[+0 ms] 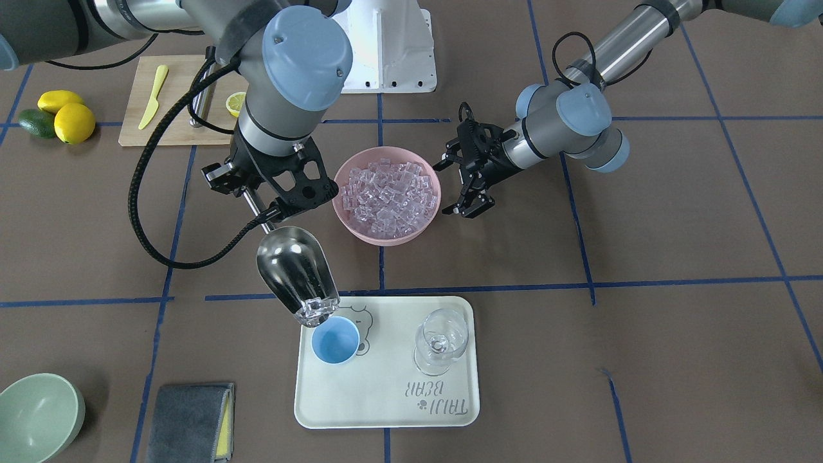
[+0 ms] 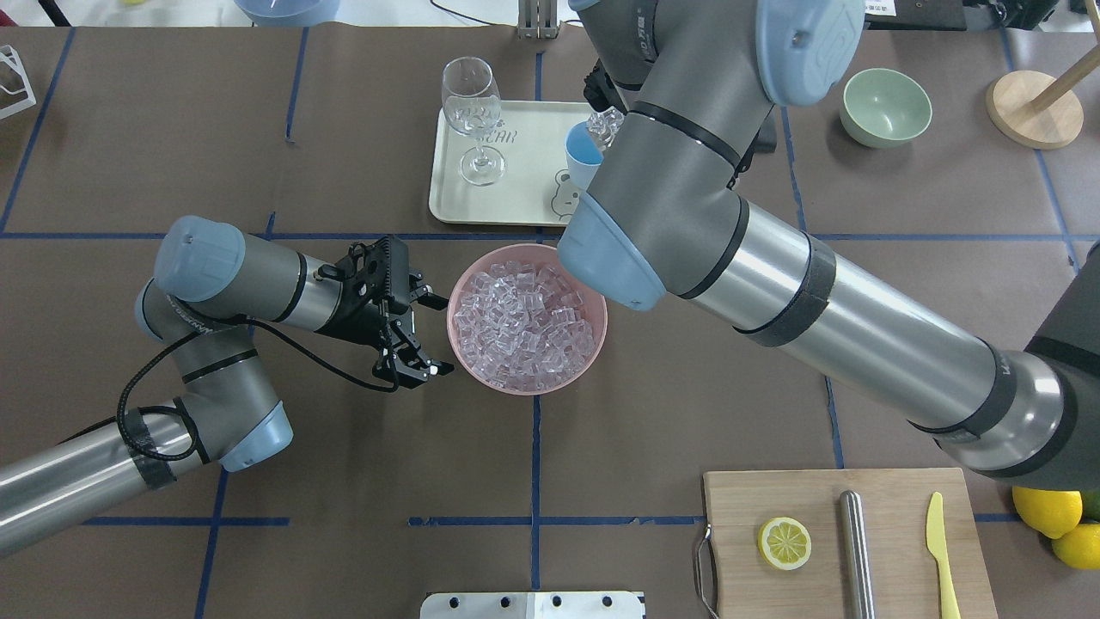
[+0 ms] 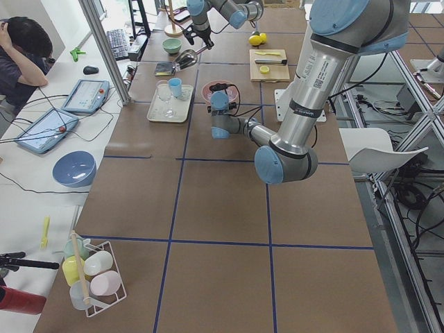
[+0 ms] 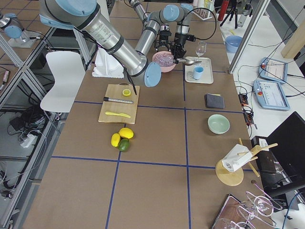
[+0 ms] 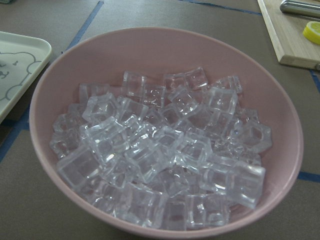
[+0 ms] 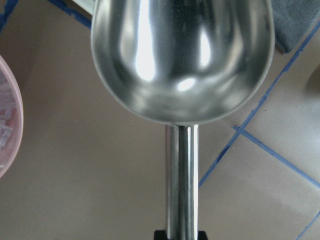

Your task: Put ice in cup with scoop

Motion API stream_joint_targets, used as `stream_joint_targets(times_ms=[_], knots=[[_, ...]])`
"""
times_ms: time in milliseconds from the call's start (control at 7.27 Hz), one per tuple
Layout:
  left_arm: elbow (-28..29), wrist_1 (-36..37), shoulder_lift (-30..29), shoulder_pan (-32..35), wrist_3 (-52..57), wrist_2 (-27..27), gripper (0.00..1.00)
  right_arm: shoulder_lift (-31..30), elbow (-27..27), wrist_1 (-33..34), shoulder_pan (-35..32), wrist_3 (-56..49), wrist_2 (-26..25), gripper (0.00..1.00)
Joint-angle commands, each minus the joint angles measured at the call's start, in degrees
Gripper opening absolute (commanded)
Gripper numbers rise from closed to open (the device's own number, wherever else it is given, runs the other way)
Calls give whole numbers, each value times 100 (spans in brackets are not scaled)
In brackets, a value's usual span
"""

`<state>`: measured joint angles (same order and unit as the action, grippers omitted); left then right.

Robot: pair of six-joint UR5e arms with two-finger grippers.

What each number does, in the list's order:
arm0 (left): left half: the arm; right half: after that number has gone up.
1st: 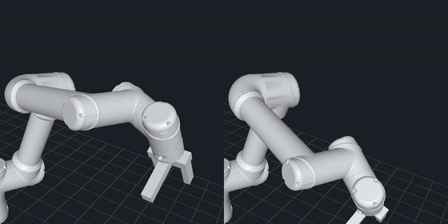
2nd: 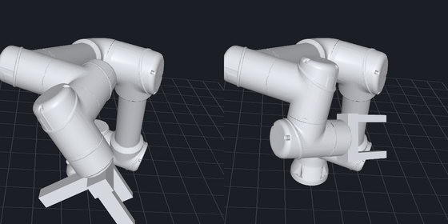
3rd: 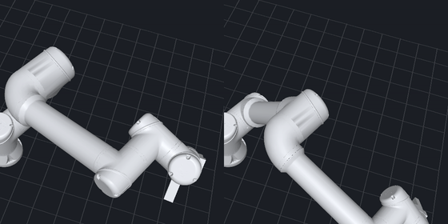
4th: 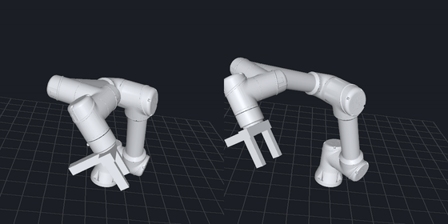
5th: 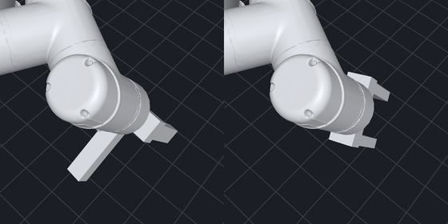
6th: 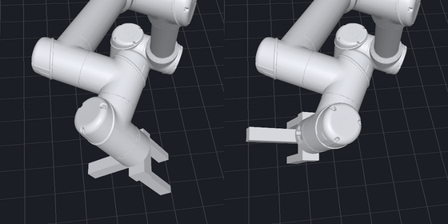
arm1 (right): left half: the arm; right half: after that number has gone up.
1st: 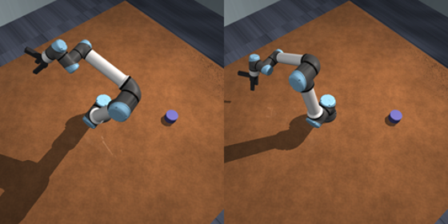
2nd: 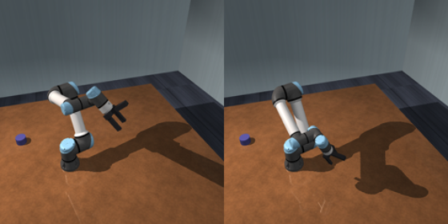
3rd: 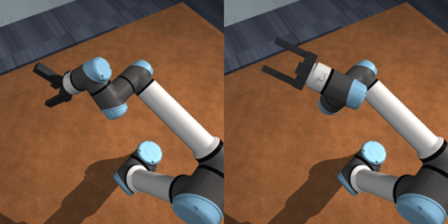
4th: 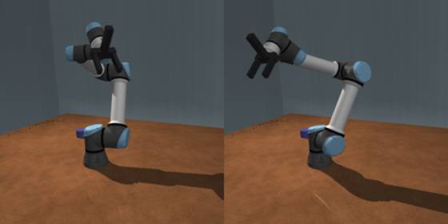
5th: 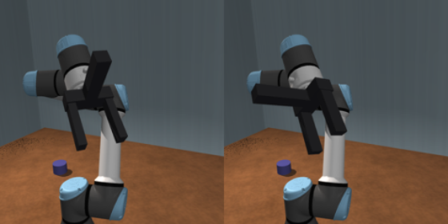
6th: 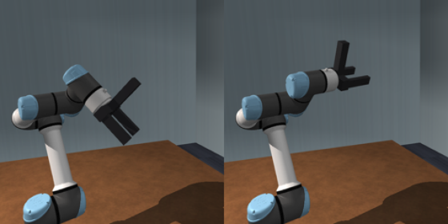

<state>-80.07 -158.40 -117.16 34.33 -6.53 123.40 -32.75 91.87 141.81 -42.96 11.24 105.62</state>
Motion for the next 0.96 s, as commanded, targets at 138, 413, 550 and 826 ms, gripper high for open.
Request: stream_joint_targets(times_ms=[138, 413, 550, 826], knots=[[0, 2, 0, -6, 2, 0, 100, 172, -20, 487, -89, -595, -199, 0], [0, -7, 0, -6, 2, 0, 100, 216, -38, 602, -160, -939, -331, 0], [-9, -7, 0, -6, -7, 0, 100, 243, -81, 620, -195, -1027, -332, 0], [-9, -7, 0, -6, -7, 9, 100, 295, -143, 681, -213, -1116, -393, 0]])
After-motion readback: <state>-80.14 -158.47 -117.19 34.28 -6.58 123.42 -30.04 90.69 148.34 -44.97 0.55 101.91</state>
